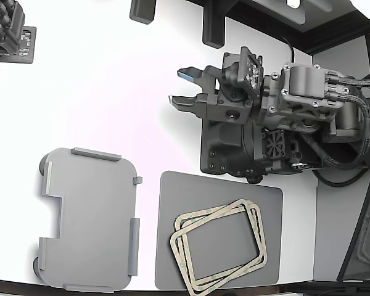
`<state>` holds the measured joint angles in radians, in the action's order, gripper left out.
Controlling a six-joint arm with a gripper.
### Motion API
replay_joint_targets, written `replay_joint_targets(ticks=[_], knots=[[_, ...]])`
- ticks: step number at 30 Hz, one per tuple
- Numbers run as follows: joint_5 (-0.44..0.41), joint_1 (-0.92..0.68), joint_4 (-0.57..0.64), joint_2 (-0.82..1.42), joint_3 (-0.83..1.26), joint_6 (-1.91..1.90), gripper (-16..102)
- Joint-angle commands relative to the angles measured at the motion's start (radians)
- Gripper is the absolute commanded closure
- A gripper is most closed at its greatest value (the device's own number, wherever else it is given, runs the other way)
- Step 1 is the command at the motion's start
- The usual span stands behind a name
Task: Move top rectangular frame to the holder.
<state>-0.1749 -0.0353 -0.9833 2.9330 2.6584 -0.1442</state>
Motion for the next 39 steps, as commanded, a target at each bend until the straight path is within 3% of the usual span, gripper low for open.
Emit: replay_joint_targets(ticks=[1,13,20,28,32,39], knots=[[0.043,0.017,0.012,0.021,-0.021,0.032,-14],[0.041,0.017,0.014,0.008,-0.031,0.038,-14],[0.044,-0.009,0.017,-0.141,-0.213,0.089,-14],[-0.048,-0.295,-0.198,-0.5,-0.611,-0.018,-14],[-0.04,-0.419,-0.259,-0.592,-0.706,-0.084,-14],[-0.115,-0.683,-0.462,-0.798,-0.882,-0.276,-14]])
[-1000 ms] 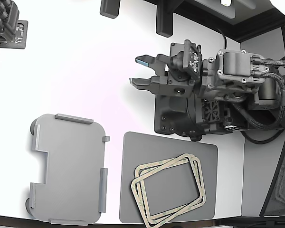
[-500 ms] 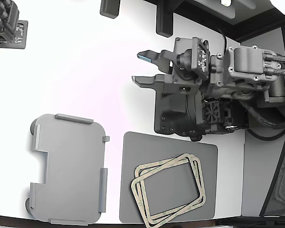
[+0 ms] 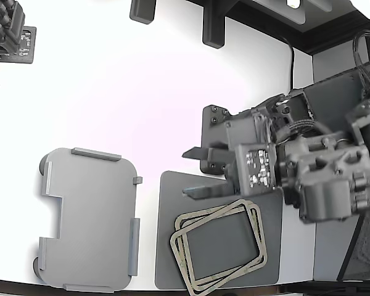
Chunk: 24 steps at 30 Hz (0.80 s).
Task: Move top rectangular frame to the holder.
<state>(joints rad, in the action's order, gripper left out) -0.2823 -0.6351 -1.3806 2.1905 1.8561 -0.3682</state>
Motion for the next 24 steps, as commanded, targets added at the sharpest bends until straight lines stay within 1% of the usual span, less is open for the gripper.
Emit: replay_joint_targets(ticks=[1,4,7,10,12,14,17,21,24], knots=[[-0.009,-0.12,-0.1,-0.084,-0.104,-0.086,-14],[-0.005,-0.221,-0.175,-0.153,-0.153,-0.178,-14],[0.021,-0.305,-0.224,-0.201,-0.17,-0.259,-14],[0.006,-0.391,-0.256,-0.245,-0.169,-0.327,-14],[0.002,-0.439,-0.256,-0.273,-0.158,-0.36,-14],[0.029,-0.463,-0.267,-0.311,-0.164,-0.373,-14],[0.041,-0.499,-0.273,-0.364,-0.172,-0.396,-13],[0.083,-0.502,-0.267,-0.41,-0.16,-0.396,-14],[0.095,-0.502,-0.229,-0.407,-0.123,-0.394,-14]])
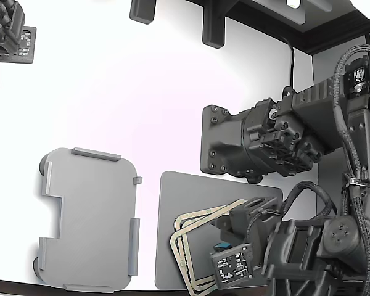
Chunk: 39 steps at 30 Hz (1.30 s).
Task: Move top rectangular frame to the holder.
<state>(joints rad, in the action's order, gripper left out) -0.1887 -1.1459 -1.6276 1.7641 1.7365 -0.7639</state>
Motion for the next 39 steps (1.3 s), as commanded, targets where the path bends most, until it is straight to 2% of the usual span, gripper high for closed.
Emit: replay_joint_targets(ticks=[1,3,8,10,25,34,39], knots=[[0.006,0.009,0.034,0.026,0.012,0.003,-13],[0.014,0.011,0.063,0.034,0.041,0.005,-1],[0.041,0.025,0.109,0.043,0.1,0.028,-5],[0.054,0.034,0.12,0.048,0.117,0.041,-14],[0.118,0.14,0.207,0.044,0.222,0.204,-11],[0.115,0.17,0.216,0.032,0.241,0.259,8],[0.104,0.17,0.216,-0.005,0.232,0.261,28]])
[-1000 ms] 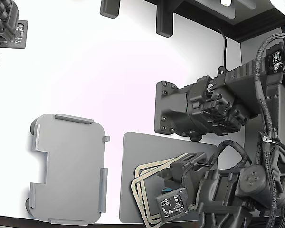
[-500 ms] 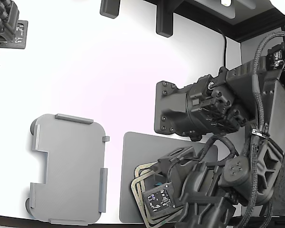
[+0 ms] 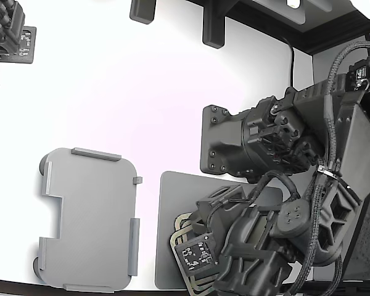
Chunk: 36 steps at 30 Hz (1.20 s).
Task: Move top rectangular frame to the holder.
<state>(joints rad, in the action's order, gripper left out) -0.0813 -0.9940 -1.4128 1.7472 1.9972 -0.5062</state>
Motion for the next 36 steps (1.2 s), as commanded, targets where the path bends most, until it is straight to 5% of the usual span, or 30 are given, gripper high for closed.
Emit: replay_joint_targets(ticks=[1,36], knots=[[-0.006,0.018,0.0,0.008,-0.032,0.003,29],[-0.005,0.012,0.034,-0.017,-0.014,-0.025,50]])
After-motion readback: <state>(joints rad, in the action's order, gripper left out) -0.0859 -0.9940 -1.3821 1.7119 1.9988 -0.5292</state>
